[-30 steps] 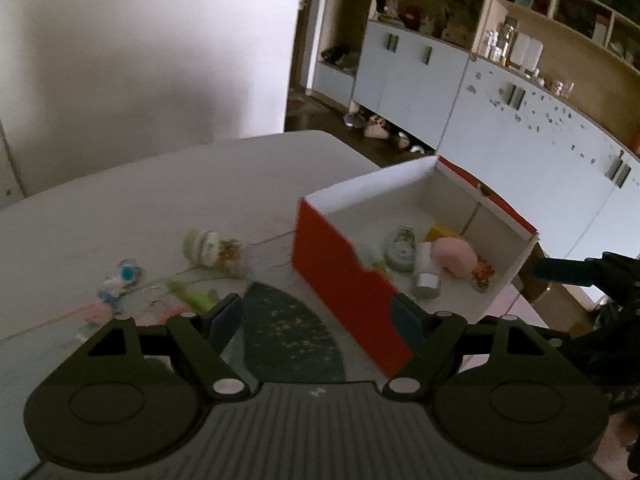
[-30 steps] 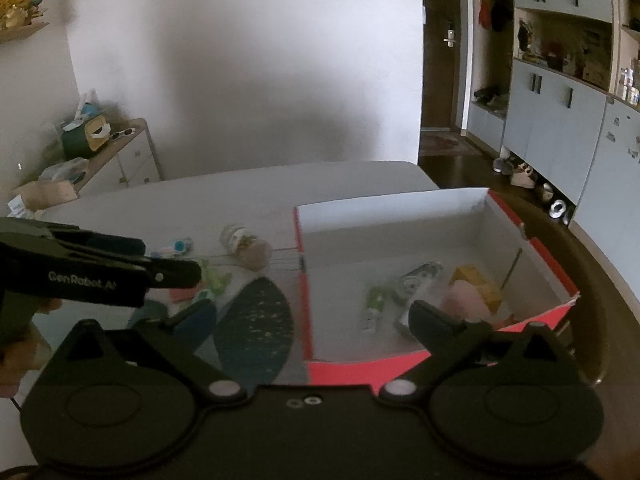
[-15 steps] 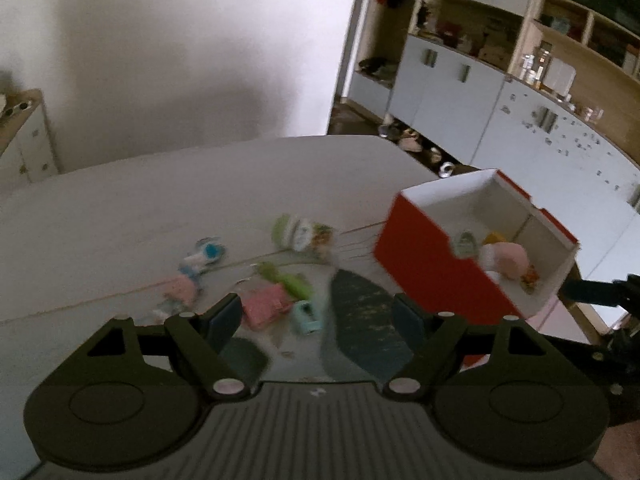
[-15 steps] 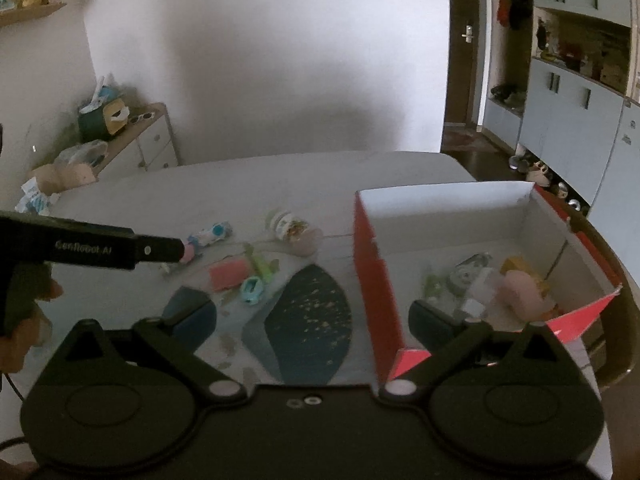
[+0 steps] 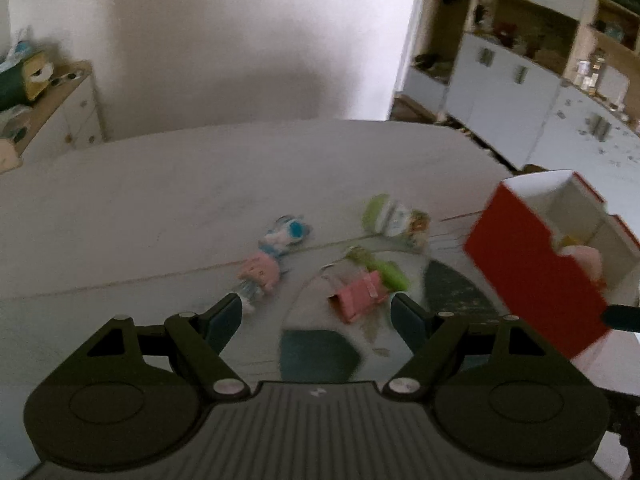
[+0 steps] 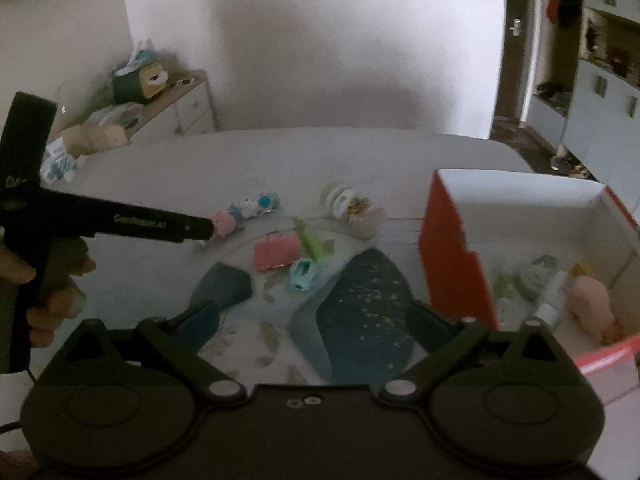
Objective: Organize rigid objects
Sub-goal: 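Withdraw both tools from the box back over the table items, then grasp the pink doll with the left tool while the right tool grasps the teal sharpener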
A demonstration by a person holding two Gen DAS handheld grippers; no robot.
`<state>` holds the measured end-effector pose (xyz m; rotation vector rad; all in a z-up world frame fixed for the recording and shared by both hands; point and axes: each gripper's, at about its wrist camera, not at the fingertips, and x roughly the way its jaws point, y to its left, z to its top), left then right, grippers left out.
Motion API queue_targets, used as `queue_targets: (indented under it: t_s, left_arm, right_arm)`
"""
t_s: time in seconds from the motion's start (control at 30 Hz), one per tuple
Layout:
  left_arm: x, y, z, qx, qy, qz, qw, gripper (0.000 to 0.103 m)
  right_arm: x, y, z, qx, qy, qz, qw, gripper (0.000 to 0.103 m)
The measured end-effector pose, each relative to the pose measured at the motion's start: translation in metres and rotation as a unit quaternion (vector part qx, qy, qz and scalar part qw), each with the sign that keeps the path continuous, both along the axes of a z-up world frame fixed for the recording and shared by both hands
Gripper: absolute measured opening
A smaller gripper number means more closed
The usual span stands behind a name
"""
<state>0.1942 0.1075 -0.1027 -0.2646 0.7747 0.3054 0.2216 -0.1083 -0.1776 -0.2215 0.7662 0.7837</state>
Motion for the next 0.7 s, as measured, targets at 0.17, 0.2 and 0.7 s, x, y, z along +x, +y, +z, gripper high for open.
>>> queue_targets:
  t_s: [0.17, 0.2, 0.7]
  left_arm:
    - [0.013, 0.012, -0.015, 0.001, 0.004, 0.016, 0.9999, 0.082]
    - [0.015, 0.013, -0.017, 0.008, 0.005, 0.016, 0.9998, 0.082]
    - [0.058, 0.051, -0.061, 0.032, 0.046, 0.025, 0.9981, 0.082]
  right_arm:
    - [0.015, 0.017, -0.016, -0.007, 0.006, 0.022, 1.0, 0.093]
    - [0.017, 0.02, -0.019, -0.009, 0.008, 0.027, 1.0, 0.093]
    - [0.056, 0.064, -0.063, -0.025, 0.029, 0.047, 0.998, 0.07]
